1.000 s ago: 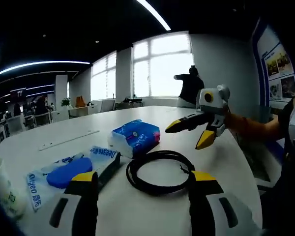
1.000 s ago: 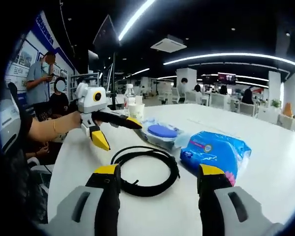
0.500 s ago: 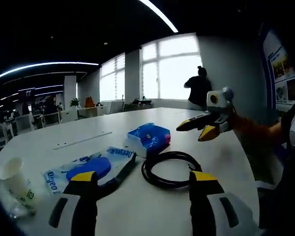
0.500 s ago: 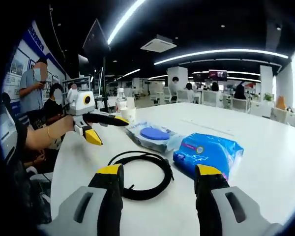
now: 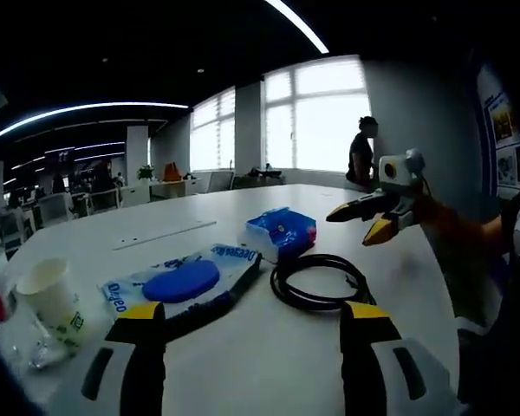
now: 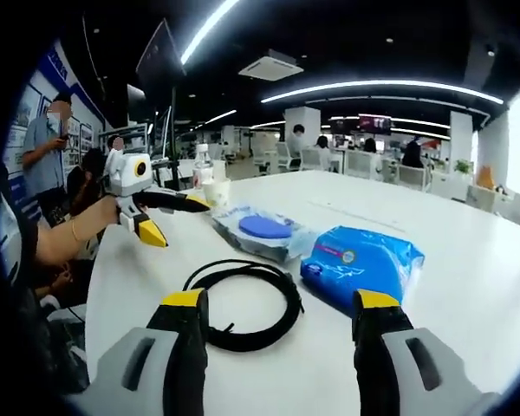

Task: Arrange the tabletop items into an orderly group along one side of the table until the central work area is clear of visible clutter.

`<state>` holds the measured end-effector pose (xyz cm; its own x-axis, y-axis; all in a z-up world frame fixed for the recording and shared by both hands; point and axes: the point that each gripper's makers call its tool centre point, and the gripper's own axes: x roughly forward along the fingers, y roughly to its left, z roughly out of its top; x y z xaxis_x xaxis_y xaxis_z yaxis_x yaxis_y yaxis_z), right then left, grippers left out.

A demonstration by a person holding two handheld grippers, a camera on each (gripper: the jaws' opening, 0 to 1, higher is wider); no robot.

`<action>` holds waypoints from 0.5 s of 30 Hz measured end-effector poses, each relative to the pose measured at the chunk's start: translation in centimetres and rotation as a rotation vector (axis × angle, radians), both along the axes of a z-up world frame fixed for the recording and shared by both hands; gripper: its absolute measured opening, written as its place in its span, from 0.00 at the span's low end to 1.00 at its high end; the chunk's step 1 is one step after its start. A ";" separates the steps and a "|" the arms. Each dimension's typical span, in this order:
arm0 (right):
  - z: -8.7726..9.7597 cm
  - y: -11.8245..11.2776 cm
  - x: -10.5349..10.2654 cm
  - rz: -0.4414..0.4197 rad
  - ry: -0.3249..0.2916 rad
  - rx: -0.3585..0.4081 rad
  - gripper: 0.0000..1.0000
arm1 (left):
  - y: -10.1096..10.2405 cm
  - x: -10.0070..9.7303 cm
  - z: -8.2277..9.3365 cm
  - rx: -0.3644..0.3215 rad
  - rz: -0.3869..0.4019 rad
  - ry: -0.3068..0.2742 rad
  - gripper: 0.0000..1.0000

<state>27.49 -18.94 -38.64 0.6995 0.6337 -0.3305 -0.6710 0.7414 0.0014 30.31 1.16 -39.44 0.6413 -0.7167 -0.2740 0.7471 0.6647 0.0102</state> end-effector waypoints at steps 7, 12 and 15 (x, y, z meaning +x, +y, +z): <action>-0.1 -0.5 0.2 -0.025 0.012 0.002 0.71 | 1.1 0.3 0.1 -0.002 0.028 0.000 0.87; -0.2 -0.5 0.2 -0.026 0.005 -0.010 0.72 | 1.9 0.4 0.1 -0.005 0.048 0.001 0.91; -0.1 -0.5 0.2 -0.029 0.012 -0.004 0.73 | 2.2 0.5 0.1 -0.001 0.056 0.001 0.94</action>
